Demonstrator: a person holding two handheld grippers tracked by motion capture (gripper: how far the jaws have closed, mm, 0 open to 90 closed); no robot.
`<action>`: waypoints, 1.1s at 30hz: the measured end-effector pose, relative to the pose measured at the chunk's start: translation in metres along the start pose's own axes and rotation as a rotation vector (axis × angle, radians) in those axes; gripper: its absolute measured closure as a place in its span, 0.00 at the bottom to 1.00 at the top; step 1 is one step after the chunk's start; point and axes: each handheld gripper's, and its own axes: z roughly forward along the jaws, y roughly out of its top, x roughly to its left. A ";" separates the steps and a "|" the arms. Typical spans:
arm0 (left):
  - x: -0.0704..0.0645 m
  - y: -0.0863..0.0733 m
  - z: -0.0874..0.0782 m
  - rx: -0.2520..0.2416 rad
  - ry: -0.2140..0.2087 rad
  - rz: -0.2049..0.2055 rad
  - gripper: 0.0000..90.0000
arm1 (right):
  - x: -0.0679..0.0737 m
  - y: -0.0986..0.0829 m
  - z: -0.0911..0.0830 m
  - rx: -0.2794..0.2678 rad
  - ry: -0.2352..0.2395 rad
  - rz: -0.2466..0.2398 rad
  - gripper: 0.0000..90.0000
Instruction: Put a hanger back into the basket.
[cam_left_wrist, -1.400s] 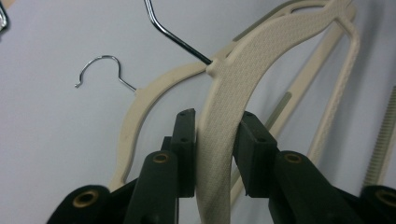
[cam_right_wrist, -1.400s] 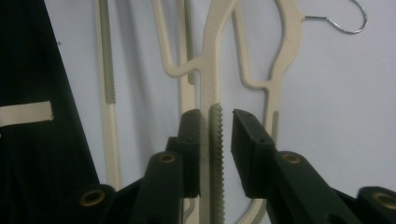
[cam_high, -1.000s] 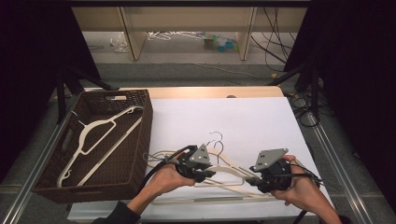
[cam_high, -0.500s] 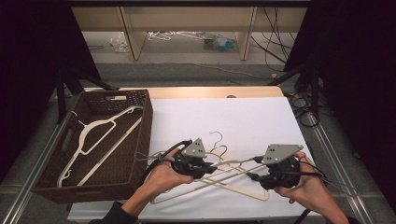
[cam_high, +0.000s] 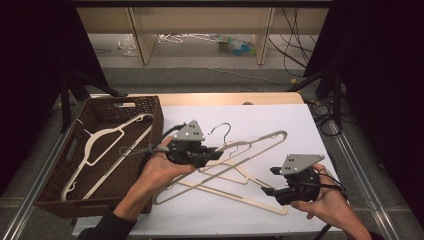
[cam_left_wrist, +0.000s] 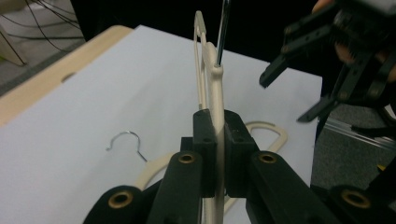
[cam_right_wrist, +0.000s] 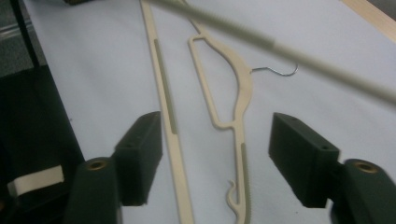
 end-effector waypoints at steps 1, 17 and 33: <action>0.000 0.005 -0.005 -0.008 0.004 0.001 0.95 | 0.000 -0.001 0.001 0.009 0.011 0.011 0.34; 0.056 0.015 -0.105 -0.087 0.224 -0.061 0.95 | -0.001 -0.012 0.022 -0.046 -0.017 0.089 0.29; 0.130 -0.052 -0.177 -0.124 0.453 -0.146 0.95 | -0.001 -0.019 0.030 -0.008 0.001 0.098 0.29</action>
